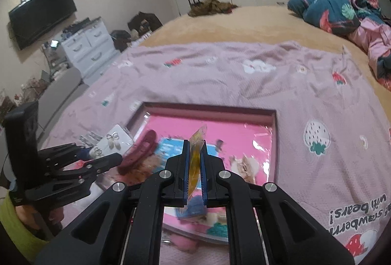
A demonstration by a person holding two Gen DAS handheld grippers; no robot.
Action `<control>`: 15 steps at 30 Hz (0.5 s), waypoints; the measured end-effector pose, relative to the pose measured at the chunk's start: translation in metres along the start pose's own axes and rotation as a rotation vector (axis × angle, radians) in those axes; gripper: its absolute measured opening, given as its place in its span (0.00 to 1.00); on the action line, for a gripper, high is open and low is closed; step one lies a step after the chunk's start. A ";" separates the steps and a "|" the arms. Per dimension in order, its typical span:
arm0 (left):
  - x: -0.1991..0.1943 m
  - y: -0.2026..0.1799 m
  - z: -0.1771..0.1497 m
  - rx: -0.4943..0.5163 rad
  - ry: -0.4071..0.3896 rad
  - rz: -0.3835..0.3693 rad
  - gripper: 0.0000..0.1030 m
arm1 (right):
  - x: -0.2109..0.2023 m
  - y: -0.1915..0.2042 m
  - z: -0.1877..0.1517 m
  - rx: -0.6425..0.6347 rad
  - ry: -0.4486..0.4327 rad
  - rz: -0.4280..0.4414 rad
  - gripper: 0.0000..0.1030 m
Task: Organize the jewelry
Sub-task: 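Carry the pearl earring card and yellow hoop bag over the tray, then open both tools to release the earring card and hoop bag into the tray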
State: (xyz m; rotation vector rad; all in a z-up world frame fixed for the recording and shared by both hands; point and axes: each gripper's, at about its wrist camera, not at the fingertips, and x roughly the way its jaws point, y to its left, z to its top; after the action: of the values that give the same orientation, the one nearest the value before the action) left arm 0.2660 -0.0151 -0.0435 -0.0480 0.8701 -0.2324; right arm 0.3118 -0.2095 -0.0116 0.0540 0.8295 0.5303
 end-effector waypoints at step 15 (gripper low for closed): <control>0.038 -0.013 -0.019 0.034 0.090 -0.019 0.27 | 0.046 -0.035 -0.027 0.080 0.099 -0.080 0.10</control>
State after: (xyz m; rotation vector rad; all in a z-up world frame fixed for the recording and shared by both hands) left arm 0.2727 -0.0356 -0.0828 -0.0142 0.9555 -0.2688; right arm 0.3331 -0.2227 -0.0701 0.0687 0.9462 0.4272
